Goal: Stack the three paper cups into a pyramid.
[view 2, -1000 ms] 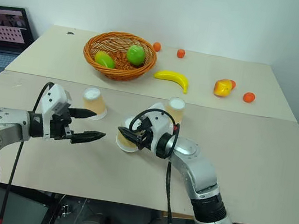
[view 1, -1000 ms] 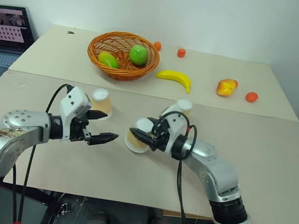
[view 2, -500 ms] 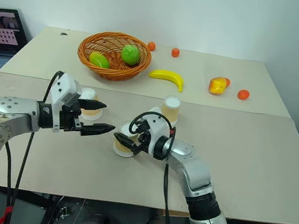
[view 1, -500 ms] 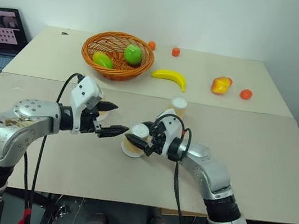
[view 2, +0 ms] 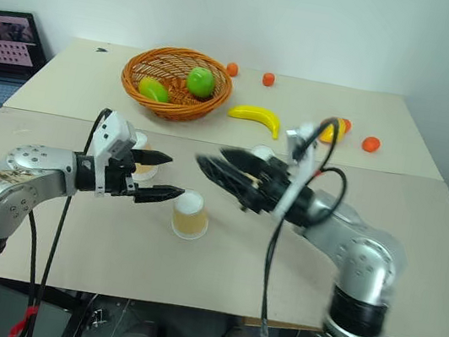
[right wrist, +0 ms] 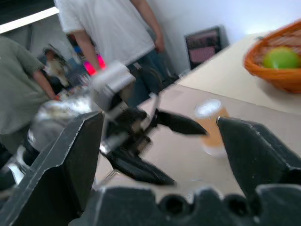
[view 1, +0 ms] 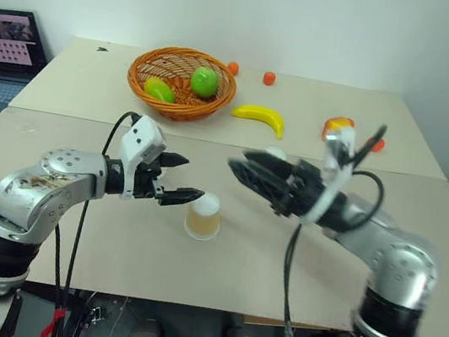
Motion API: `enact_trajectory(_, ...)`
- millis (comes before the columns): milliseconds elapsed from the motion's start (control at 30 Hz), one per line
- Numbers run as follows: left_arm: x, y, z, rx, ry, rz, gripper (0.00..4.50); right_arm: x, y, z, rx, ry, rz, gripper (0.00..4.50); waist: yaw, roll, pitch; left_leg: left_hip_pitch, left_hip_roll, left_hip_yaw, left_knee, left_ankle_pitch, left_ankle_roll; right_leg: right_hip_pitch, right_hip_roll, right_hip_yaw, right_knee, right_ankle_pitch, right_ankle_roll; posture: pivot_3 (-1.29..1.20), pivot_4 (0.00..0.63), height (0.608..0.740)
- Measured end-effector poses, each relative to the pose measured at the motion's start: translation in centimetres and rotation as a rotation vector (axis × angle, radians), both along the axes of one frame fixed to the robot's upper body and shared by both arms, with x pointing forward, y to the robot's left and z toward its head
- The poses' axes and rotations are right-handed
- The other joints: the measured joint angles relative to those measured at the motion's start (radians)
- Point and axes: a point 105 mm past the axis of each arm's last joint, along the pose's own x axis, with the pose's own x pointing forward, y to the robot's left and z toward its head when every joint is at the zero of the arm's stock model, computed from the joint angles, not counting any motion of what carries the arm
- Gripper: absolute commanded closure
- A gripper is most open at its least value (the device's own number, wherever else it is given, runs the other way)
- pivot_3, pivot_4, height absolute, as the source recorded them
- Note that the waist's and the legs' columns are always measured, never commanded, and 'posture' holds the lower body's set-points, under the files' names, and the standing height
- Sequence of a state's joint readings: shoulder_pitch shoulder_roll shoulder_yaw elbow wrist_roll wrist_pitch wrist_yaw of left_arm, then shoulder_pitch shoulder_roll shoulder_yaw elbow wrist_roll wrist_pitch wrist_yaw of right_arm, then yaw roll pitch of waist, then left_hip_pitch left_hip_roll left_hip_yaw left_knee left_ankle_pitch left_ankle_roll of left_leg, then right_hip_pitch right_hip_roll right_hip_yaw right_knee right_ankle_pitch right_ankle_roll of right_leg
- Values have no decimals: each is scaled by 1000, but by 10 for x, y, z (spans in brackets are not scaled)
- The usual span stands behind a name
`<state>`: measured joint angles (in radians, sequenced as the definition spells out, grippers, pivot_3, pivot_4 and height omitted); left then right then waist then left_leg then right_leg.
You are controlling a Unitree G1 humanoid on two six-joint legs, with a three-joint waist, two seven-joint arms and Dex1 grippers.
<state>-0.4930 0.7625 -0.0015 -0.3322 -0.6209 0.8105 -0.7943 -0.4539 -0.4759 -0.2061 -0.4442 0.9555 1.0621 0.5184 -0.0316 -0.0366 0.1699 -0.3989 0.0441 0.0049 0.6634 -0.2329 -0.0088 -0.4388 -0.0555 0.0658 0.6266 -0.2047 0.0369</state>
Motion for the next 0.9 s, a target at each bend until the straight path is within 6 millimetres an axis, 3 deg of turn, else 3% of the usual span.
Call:
enact_trajectory(33, 0, 1, -1, 3, 2, 2, 0, 8, -20, -15, -105, -1, -101, 66, -1, 0, 0, 0, -1, 0, 0, 0, 0, 0, -1, 1, 0, 0, 0, 0, 150, 735)
enact_trajectory(167, 1, -1, 1, 3, -3, -5, 0, 31, -64, -43, -390, -104, -304, 66, -13, 0, 0, 1, -1, 1, 0, 0, 0, 0, 0, 2, 0, -3, 6, 0, 150, 735)
enact_trajectory(267, 0, -1, 2, 5, -1, -22, 0, 43, -80, -59, -480, -148, -369, 66, -18, 0, 0, 2, 0, 1, 0, 0, 0, 0, 2, 4, 2, -3, 6, 0, 150, 735)
enact_trajectory(400, -12, -3, 7, 16, 15, -87, 0, 53, -76, -65, -451, -175, -366, 66, -19, 0, 0, 3, 0, 1, 0, 0, 0, 0, 2, 4, 3, -3, 6, 0, 150, 735)
enact_trajectory(567, -33, 17, 11, 79, 40, -125, 0, 64, -69, -61, -413, -191, -338, 66, -19, 0, 0, 2, 0, 1, 0, 0, 0, 0, 2, 4, 2, -3, 4, 0, 150, 735)
enact_trajectory(733, -34, 31, 12, 121, 20, -86, 0, 81, -55, -47, -341, -207, -302, 66, -13, 0, 1, 3, 0, 1, 0, 0, 0, 0, 2, 3, 3, -3, 5, 0, 150, 735)
enact_trajectory(900, -34, 22, 14, 91, -20, -81, 0, 98, -34, -30, -315, -262, -243, 66, -10, 0, 1, 2, 0, 1, 0, 0, 1, 0, 2, 3, 2, 1, -1, 0, 150, 735)
